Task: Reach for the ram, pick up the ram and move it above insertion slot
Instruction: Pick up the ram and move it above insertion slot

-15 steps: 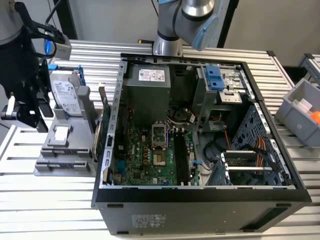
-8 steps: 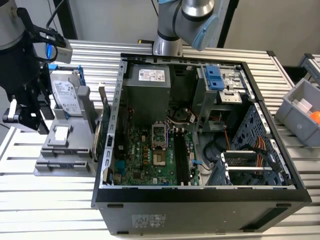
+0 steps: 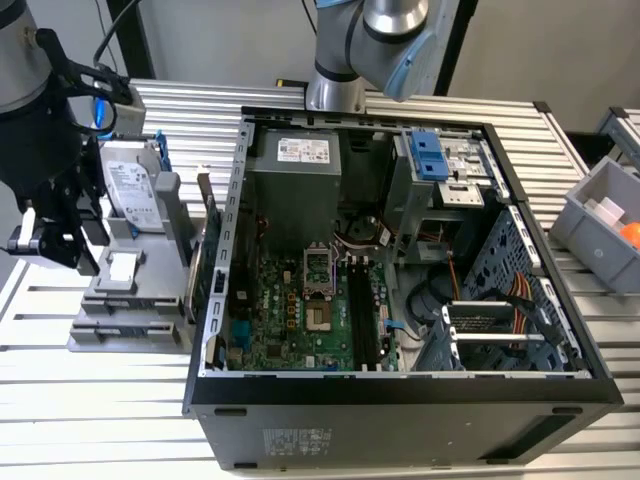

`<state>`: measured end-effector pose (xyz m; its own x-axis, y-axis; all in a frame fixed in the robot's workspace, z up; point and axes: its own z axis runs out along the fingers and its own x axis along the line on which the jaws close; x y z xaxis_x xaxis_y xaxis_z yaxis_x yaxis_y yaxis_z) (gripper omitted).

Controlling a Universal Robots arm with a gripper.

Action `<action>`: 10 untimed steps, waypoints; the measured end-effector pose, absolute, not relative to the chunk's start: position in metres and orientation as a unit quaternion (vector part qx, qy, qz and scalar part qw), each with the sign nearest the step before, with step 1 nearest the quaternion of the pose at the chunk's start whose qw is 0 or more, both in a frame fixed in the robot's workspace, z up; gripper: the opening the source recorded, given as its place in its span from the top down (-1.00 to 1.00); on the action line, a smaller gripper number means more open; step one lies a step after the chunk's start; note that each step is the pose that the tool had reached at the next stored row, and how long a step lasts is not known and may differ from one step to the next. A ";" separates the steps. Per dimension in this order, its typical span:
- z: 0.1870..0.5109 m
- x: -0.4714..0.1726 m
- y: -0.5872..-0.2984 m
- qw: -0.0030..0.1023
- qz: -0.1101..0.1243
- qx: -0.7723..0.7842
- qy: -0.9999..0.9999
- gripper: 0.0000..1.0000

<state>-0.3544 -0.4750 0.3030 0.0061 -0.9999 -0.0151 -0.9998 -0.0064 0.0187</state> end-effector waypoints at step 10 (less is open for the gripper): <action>0.296 -0.354 -0.478 0.001 -0.012 0.709 -0.705 -1.00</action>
